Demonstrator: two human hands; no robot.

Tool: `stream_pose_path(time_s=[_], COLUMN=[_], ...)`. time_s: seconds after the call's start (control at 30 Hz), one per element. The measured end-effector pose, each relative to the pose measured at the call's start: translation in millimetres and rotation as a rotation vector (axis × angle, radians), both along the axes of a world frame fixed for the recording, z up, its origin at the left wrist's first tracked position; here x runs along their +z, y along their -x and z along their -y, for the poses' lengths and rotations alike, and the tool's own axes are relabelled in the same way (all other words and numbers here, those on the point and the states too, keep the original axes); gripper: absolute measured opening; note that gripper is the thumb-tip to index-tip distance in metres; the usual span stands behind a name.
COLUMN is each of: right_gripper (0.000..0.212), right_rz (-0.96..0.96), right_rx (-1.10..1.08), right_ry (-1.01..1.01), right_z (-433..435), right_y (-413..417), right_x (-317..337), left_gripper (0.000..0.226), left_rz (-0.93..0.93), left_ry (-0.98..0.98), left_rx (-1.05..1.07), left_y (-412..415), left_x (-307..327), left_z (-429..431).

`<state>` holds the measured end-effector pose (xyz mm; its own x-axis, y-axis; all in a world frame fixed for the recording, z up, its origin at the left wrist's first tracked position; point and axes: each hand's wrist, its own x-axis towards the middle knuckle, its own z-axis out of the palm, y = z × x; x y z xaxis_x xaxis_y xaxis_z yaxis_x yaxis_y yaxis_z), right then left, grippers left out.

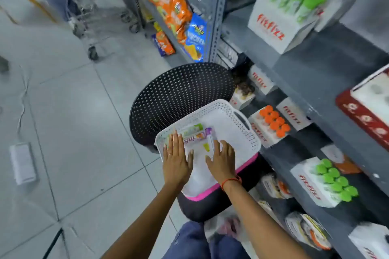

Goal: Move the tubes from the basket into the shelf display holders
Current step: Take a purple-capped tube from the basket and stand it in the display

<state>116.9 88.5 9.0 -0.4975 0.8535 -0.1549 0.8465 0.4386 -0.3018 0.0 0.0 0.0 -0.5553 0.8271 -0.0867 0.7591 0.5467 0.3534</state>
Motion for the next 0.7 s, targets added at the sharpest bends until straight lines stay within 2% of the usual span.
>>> stream_pose_path(time_s=[0.13, 0.27, 0.43, 0.7], right_gripper=[0.067, 0.062, 0.045, 0.038], right_rz=[0.165, 0.138, 0.13, -0.055], right_rx=[-0.022, -0.17, -0.268, -0.431], right_ry=[0.291, 0.418, 0.448, 0.462], right_z=[-5, -10, -12, -22], right_y=[2, 13, 14, 3], right_x=[-17, -30, -41, -9], left_gripper=[0.075, 0.069, 0.064, 0.065], left_rz=[-0.029, -0.088, -0.133, -0.116], left_ry=[0.154, 0.245, 0.286, 0.3], left_rx=[0.051, -0.014, -0.059, -0.056], left_y=[0, 2, 0, 0], left_x=[-30, -48, -52, -49], left_z=[19, 29, 29, 30])
